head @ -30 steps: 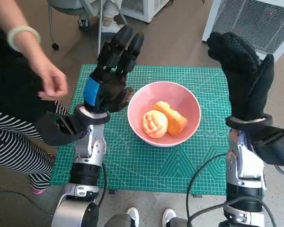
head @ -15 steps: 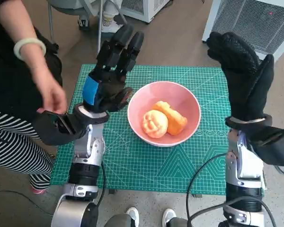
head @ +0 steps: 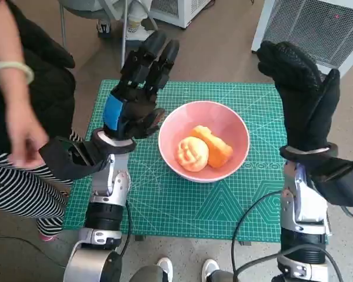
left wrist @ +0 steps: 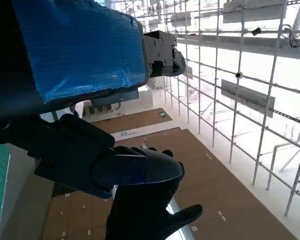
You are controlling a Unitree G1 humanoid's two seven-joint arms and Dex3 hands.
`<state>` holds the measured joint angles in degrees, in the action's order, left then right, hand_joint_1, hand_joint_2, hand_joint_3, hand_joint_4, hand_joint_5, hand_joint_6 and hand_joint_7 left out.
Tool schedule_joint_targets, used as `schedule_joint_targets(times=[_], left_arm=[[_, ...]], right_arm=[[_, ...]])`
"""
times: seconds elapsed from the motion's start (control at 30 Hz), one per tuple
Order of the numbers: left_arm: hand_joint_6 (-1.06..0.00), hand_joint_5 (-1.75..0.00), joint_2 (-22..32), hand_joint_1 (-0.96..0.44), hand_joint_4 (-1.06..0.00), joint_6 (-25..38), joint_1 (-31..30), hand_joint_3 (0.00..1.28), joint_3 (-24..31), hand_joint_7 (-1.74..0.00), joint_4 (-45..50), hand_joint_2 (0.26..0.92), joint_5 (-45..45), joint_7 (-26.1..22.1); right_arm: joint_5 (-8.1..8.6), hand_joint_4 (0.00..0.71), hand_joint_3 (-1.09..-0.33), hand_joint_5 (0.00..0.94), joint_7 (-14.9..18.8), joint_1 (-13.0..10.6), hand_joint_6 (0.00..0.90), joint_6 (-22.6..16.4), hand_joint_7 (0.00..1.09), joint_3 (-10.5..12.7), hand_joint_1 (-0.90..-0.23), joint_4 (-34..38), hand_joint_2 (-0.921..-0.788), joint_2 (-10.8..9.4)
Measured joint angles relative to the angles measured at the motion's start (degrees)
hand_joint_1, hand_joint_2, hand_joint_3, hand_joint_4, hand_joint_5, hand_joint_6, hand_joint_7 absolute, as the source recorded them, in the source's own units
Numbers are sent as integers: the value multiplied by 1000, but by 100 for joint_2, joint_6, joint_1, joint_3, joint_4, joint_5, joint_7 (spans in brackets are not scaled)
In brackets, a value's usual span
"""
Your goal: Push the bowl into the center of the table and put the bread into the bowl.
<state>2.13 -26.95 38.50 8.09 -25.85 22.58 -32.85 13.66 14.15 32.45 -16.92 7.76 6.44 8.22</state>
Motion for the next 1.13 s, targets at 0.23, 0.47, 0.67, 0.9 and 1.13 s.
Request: schedule_joint_targets(times=[0.23,0.47,0.67,0.9,1.13], left_arm=[[1,-11,3,-629,-70,82,0,307,-5,-403,49,921,-5,40],[1,-10,5,-613,-71,153,-5,289,-7,-408,128,921,-12,61],[1,-9,6,-609,-69,203,-44,284,-26,-411,246,921,-25,105],[1,-9,15,-608,-69,274,-95,283,-40,-416,296,921,-32,131],[1,-8,21,-605,-69,296,-121,282,-41,-424,349,921,-32,140]], right_arm=[[0,195,-678,2,4,0,141,-6,338,0,-693,14,-921,-2],[0,195,-678,1,18,0,140,-29,337,-1,-697,33,-921,-7],[0,195,-677,1,27,-3,140,-38,336,0,-702,36,-921,-9],[1,195,-676,1,31,-6,141,-38,335,-1,-704,35,-921,-12],[1,196,-677,1,31,-14,141,-38,335,0,-696,34,-921,-13]])
